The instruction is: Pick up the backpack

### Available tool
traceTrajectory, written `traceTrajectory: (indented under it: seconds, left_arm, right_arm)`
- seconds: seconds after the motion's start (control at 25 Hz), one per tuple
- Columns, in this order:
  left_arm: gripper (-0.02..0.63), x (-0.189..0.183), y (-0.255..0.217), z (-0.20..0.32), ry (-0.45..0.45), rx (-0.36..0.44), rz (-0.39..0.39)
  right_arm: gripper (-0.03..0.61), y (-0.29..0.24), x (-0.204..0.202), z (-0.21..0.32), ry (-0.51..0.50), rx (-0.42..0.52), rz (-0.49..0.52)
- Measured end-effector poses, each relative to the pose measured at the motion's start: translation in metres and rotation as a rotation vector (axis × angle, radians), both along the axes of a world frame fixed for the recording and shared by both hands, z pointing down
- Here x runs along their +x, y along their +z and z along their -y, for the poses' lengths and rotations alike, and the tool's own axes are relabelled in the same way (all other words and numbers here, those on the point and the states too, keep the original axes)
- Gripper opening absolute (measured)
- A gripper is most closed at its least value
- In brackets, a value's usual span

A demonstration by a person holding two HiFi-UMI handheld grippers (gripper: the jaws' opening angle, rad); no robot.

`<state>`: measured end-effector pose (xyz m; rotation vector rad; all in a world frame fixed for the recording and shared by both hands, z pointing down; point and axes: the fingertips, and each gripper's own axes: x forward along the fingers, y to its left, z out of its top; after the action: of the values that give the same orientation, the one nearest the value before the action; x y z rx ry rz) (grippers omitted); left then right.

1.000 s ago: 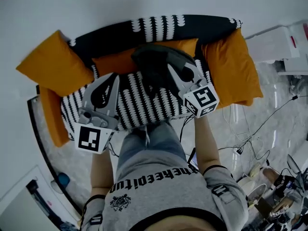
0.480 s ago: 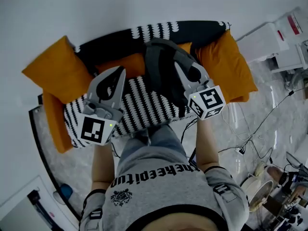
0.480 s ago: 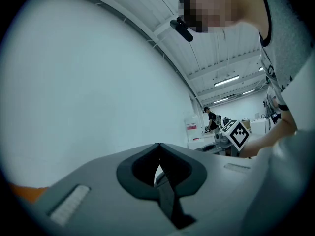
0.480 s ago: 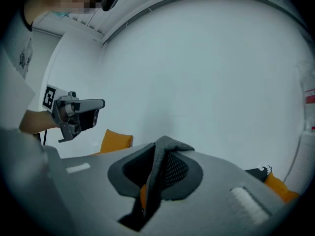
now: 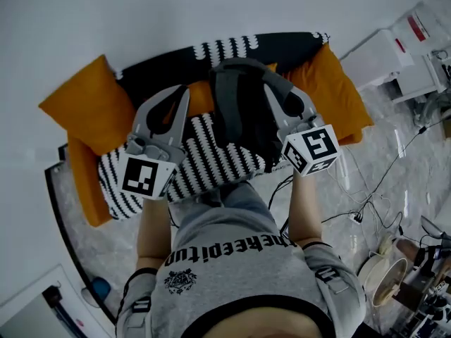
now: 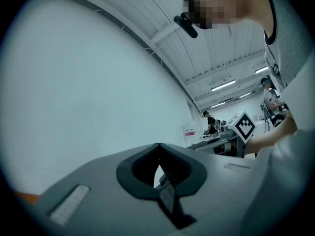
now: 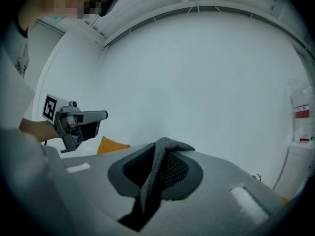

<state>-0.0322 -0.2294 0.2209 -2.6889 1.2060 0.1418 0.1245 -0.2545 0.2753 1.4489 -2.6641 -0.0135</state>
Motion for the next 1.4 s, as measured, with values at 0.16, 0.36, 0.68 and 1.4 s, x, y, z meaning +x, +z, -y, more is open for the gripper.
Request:
traceTrajectory:
  seconds: [0.16,0.36,0.68,1.4]
  left_arm:
    - [0.014,-0.005,-0.005,-0.006,-0.001,0.0,-0.004]
    - [0.014,-0.01,-0.008,-0.015,0.006,-0.004,-0.003]
    - [0.014,-0.019,-0.014,-0.036,0.029,0.016,-0.013]
    - [0.012,-0.04,-0.02,-0.07,0.034,0.034,-0.01]
  right_arm:
    - [0.032,-0.015,0.0,-0.013,0.022,0.031,0.006]
    - [0.032,-0.035,-0.002,-0.031,0.045,0.073,0.018]
    - [0.035,-0.055,-0.01,-0.061,0.066,0.119,0.019]
    - [0.04,-0.077,-0.035,-0.102,0.073,0.176,0.029]
